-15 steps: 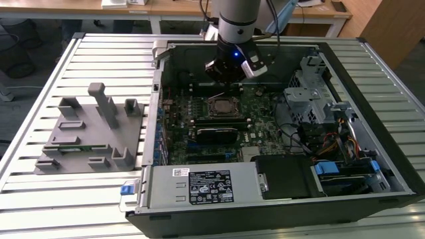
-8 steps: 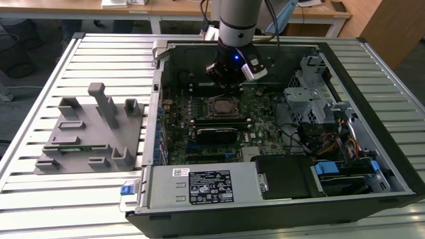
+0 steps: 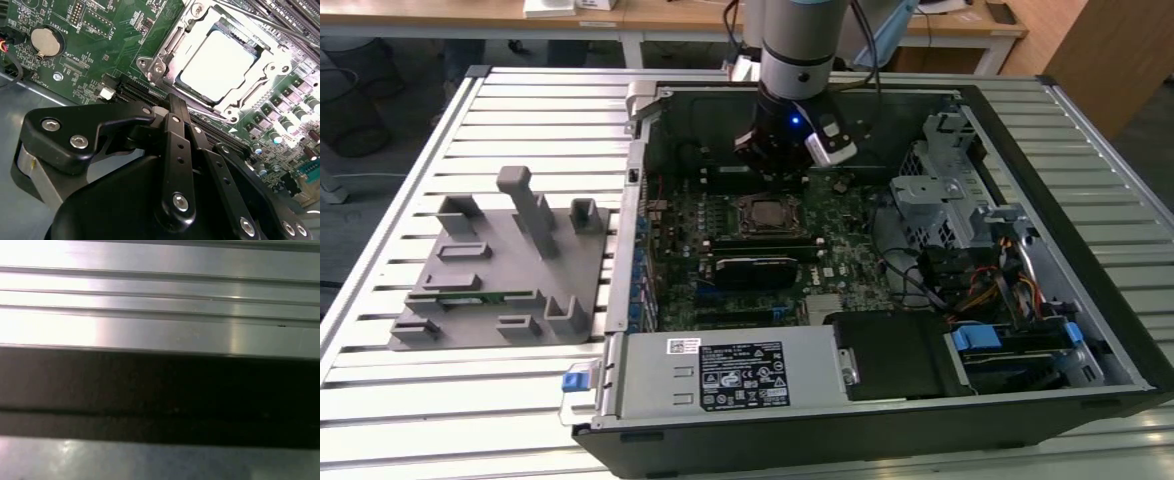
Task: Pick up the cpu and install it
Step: 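Install the first cpu locking lever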
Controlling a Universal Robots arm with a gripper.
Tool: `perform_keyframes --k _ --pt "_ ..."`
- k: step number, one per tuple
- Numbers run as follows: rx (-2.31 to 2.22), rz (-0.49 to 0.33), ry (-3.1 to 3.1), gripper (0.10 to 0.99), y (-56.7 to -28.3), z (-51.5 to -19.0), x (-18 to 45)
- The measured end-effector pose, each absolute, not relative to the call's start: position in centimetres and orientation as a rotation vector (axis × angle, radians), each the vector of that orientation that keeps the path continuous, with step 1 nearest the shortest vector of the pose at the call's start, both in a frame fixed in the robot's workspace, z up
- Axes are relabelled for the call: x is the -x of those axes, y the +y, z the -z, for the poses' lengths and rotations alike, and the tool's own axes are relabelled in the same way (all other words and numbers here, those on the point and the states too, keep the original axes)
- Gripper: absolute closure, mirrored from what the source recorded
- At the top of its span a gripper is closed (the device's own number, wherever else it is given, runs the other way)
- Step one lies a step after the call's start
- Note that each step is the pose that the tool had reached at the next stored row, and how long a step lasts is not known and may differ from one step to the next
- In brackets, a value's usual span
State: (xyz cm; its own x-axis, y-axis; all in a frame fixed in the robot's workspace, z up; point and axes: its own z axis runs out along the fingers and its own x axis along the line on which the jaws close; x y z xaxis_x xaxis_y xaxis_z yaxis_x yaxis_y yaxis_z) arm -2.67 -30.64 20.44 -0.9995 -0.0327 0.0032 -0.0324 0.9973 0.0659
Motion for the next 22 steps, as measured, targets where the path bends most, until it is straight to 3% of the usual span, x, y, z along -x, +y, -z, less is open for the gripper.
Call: perform_keyframes --k 22 --pt "-0.051 0.073 -3.136 0.980 -30.64 -20.02 2.61"
